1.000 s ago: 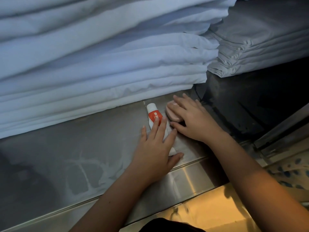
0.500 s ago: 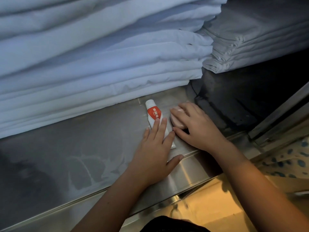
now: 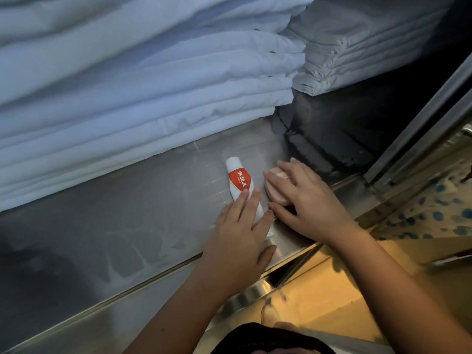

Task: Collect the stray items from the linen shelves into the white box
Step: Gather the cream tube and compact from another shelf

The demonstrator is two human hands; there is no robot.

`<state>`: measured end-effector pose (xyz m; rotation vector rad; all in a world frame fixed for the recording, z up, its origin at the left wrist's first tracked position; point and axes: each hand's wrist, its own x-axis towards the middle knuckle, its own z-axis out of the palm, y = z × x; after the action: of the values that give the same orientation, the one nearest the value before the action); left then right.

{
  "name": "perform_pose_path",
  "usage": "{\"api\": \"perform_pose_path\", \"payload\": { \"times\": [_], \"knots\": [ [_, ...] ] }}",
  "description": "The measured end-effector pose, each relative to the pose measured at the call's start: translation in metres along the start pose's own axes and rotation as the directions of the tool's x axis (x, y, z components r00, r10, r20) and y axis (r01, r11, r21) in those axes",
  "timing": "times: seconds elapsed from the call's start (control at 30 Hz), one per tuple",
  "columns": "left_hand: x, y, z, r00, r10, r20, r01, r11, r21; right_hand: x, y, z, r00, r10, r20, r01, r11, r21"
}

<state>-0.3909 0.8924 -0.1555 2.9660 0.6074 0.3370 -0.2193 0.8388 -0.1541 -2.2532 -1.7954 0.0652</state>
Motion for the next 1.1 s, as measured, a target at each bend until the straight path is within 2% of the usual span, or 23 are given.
{"api": "perform_pose_path", "payload": {
  "times": [0.13, 0.27, 0.43, 0.6, 0.7, 0.83, 1.1],
  "knots": [
    [-0.002, 0.001, 0.000, 0.999, 0.048, -0.021, -0.048, 0.999, -0.012, -0.012, 0.001, -0.004, 1.000, -0.003, 0.030, 0.004, 1.000, -0.027],
    [0.000, -0.013, -0.004, 0.985, 0.172, -0.030, -0.171, 0.985, 0.031, -0.018, 0.004, -0.010, 0.996, -0.046, 0.075, 0.049, 0.998, -0.048],
    [0.017, -0.034, -0.005, 0.952, 0.266, 0.148, -0.285, 0.951, 0.122, -0.017, 0.008, -0.010, 0.986, -0.090, 0.139, 0.101, 0.992, -0.077],
    [0.026, -0.031, 0.001, 0.955, 0.242, 0.173, -0.269, 0.951, 0.155, -0.020, 0.011, -0.011, 0.993, -0.051, 0.109, 0.061, 0.994, -0.090],
    [0.028, -0.022, -0.003, 0.963, 0.234, 0.133, -0.261, 0.934, 0.244, -0.022, 0.011, -0.012, 0.994, -0.037, 0.098, 0.047, 0.994, -0.101],
    [0.026, -0.020, -0.002, 0.963, 0.269, 0.019, -0.266, 0.939, 0.216, -0.022, 0.010, -0.009, 0.996, -0.016, 0.089, 0.025, 0.994, -0.104],
    [0.029, -0.024, 0.003, 0.950, 0.304, -0.067, -0.281, 0.929, 0.239, -0.018, 0.008, -0.007, 0.995, -0.068, 0.078, 0.074, 0.995, -0.066]
  ]
}}
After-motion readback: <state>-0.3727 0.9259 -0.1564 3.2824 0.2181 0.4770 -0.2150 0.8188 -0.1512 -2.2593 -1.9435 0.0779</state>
